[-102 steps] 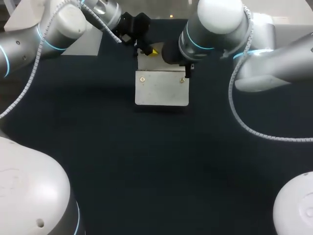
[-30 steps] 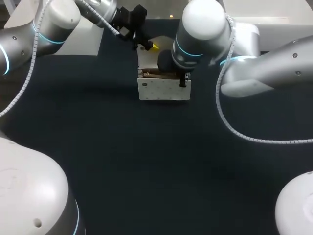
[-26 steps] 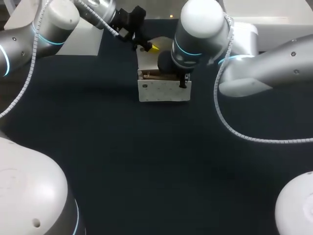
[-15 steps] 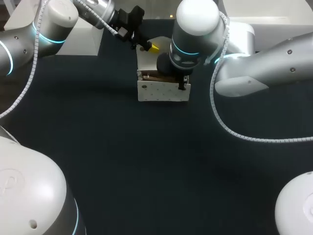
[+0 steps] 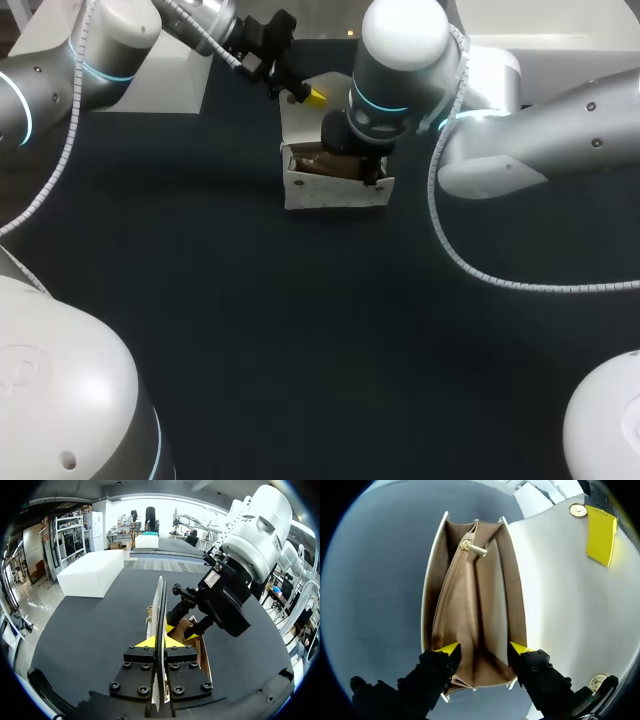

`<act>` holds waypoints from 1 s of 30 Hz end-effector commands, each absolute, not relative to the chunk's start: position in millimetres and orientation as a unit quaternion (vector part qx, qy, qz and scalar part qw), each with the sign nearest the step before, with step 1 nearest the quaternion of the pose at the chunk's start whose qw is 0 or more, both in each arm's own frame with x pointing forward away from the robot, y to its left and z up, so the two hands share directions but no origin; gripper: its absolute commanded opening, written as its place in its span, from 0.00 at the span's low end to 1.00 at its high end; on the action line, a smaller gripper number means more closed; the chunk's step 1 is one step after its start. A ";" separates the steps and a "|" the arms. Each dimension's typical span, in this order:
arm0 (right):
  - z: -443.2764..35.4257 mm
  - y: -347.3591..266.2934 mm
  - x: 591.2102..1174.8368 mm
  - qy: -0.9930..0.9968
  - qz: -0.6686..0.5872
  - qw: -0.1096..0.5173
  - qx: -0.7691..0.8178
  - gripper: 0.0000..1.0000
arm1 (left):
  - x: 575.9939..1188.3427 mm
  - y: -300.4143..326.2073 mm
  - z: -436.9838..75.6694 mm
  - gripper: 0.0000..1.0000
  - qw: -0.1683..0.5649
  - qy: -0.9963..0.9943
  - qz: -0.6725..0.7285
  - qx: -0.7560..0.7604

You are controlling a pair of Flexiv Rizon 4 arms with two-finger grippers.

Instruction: Pick up the bag, open it, inspect its contents, close it, and place it on the opposite side

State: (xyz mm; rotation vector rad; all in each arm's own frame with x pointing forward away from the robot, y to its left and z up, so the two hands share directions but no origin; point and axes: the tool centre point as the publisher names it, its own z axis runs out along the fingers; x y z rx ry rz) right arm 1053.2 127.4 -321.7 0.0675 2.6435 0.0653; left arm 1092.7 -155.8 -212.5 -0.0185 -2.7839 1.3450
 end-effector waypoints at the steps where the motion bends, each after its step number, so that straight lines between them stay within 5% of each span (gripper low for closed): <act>1: -328.0 126.1 1054.3 0.969 0.023 0.246 0.025 1.00 | 1092.3 -155.2 -210.8 0.00 0.027 -0.902 0.432 -0.014; 30: -329.1 127.8 1056.5 0.969 0.029 0.243 0.020 1.00 | 1091.0 -154.8 -213.4 0.00 0.026 -0.903 0.429 -0.024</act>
